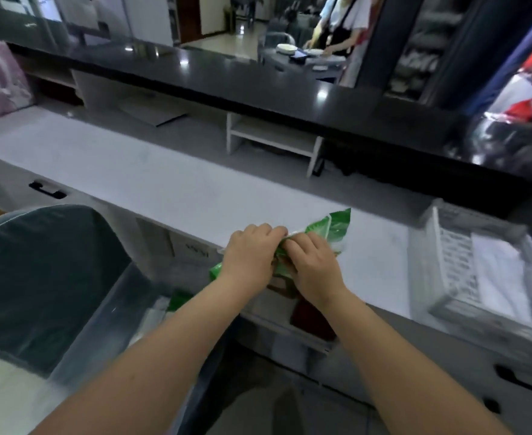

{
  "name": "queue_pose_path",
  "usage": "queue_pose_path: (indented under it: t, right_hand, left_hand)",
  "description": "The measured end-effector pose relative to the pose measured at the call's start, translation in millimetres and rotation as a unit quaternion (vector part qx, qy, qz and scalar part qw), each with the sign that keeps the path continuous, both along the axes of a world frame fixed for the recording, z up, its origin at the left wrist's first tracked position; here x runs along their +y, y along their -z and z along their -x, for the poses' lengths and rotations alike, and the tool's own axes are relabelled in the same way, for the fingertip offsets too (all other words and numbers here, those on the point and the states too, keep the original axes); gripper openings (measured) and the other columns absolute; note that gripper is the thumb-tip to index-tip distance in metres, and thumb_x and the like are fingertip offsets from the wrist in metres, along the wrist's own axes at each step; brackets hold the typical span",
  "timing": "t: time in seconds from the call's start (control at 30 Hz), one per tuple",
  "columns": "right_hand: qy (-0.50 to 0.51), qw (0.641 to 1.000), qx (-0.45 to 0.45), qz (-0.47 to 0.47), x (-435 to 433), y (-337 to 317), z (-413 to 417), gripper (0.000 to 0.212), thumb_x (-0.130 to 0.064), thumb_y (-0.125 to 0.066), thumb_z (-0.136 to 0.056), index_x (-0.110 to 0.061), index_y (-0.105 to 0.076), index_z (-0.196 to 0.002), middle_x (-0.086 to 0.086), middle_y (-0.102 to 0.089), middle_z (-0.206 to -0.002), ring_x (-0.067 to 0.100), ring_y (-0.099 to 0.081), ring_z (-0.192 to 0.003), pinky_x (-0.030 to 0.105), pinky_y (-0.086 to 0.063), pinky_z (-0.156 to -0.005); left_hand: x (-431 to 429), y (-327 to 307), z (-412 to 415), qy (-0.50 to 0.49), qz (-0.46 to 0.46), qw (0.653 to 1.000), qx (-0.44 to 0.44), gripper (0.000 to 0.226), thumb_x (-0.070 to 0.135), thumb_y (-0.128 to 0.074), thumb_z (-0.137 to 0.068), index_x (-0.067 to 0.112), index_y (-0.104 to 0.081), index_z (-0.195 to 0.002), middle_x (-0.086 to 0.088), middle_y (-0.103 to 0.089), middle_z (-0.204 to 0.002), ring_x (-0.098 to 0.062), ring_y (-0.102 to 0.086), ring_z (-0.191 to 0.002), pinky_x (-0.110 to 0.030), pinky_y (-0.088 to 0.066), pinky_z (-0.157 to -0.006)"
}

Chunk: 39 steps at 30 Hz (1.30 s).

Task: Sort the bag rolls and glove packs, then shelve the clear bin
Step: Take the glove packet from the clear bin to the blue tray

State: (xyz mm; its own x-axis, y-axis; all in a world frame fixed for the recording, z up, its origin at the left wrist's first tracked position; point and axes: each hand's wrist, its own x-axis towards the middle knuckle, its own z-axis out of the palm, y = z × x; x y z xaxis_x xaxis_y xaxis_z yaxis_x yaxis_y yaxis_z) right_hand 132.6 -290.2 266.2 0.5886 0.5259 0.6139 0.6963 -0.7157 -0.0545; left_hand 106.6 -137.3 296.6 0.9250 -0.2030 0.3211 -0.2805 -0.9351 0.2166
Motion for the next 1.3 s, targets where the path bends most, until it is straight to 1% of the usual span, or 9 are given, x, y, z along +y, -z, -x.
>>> queue_pose_path:
  t: [0.1,0.2,0.3,0.37,0.53,0.67,0.77,1.1,1.3]
  right_hand:
    - [0.053,0.998,-0.043,-0.006,-65,-15,6,0.015,-0.002,-0.068,-0.081,-0.002,-0.067,-0.096,0.012,-0.068,-0.094,0.032,-0.059,-0.076,0.043,-0.048,-0.066]
    - [0.118,0.988,-0.096,-0.006,-141,-23,17,0.02,-0.008,-0.066,-0.084,-0.004,-0.068,-0.104,0.013,-0.068,-0.102,0.034,-0.059,-0.089,0.044,-0.049,-0.076]
    - [0.184,0.979,-0.087,0.006,-222,-26,38,0.048,-0.011,-0.076,-0.072,-0.009,-0.064,-0.117,0.016,-0.065,-0.111,0.032,-0.047,-0.106,0.047,-0.047,-0.091]
    - [0.218,0.973,-0.069,0.018,-274,-26,54,0.063,-0.01,-0.08,-0.065,-0.012,-0.056,-0.124,0.016,-0.064,-0.112,0.032,-0.049,-0.107,0.047,-0.047,-0.092]
    - [0.296,0.954,-0.015,0.051,-400,-30,87,0.049,-0.008,-0.084,-0.063,-0.006,-0.068,-0.109,0.014,-0.067,-0.106,0.035,-0.063,-0.097,0.046,-0.051,-0.087]
    - [0.346,0.935,0.035,0.064,-493,-36,97,0.043,-0.007,-0.081,-0.064,-0.005,-0.068,-0.105,0.013,-0.068,-0.099,0.036,-0.064,-0.089,0.047,-0.052,-0.079]
    - [0.373,0.923,0.073,0.056,-547,-39,92,0.039,-0.01,-0.079,-0.068,-0.008,-0.066,-0.105,0.011,-0.067,-0.099,0.036,-0.062,-0.089,0.046,-0.05,-0.076]
    - [0.394,0.909,0.132,0.027,-633,-13,20,0.039,-0.016,-0.079,-0.072,-0.014,-0.064,-0.109,0.007,-0.065,-0.104,0.03,-0.06,-0.093,0.043,-0.049,-0.079]
    - [0.428,0.891,0.148,0.011,-685,-15,-30,0.037,-0.003,-0.07,-0.076,-0.012,-0.065,-0.112,0.009,-0.065,-0.106,0.034,-0.058,-0.095,0.044,-0.045,-0.08]
  left_hand:
    - [-58,-14,-16,0.06,0.007,0.997,-0.045,0.04,0.01,-0.058,-0.081,0.019,-0.058,-0.119,-0.003,-0.064,-0.105,-0.029,-0.055,-0.093,-0.037,-0.037,-0.074]
    - [-124,-27,-29,0.106,0.016,0.992,-0.065,0.038,0.009,-0.056,-0.081,0.017,-0.061,-0.118,-0.005,-0.065,-0.104,-0.03,-0.055,-0.093,-0.039,-0.038,-0.076]
    - [-194,-36,-39,0.133,0.02,0.988,-0.074,0.041,0.009,-0.057,-0.081,0.019,-0.058,-0.121,-0.003,-0.064,-0.108,-0.029,-0.054,-0.099,-0.039,-0.038,-0.08]
    - [-241,-41,-42,0.143,0.018,0.986,-0.081,0.041,0.01,-0.057,-0.081,0.02,-0.058,-0.121,-0.003,-0.063,-0.108,-0.029,-0.054,-0.098,-0.039,-0.038,-0.078]
    - [-359,-49,-51,0.164,0.043,0.981,-0.098,0.038,0.015,-0.061,-0.082,0.021,-0.058,-0.119,-0.002,-0.063,-0.107,-0.028,-0.054,-0.095,-0.039,-0.039,-0.075]
    - [-442,-55,-62,0.184,0.085,0.973,-0.108,0.04,0.015,-0.066,-0.078,0.02,-0.06,-0.117,-0.004,-0.064,-0.103,-0.029,-0.056,-0.092,-0.041,-0.043,-0.075]
    - [-492,-58,-75,0.192,0.107,0.97,-0.104,0.039,0.013,-0.065,-0.077,0.02,-0.061,-0.115,-0.004,-0.064,-0.099,-0.029,-0.056,-0.089,-0.04,-0.042,-0.073]
    - [-586,-44,-153,0.2,0.136,0.966,-0.096,0.039,0.012,-0.065,-0.076,0.021,-0.062,-0.114,-0.002,-0.064,-0.102,-0.028,-0.055,-0.09,-0.04,-0.041,-0.072]
    - [-639,-40,-206,0.226,0.157,0.959,-0.07,0.04,0.01,-0.066,-0.075,0.02,-0.063,-0.113,-0.003,-0.065,-0.103,-0.03,-0.056,-0.092,-0.042,-0.044,-0.075]
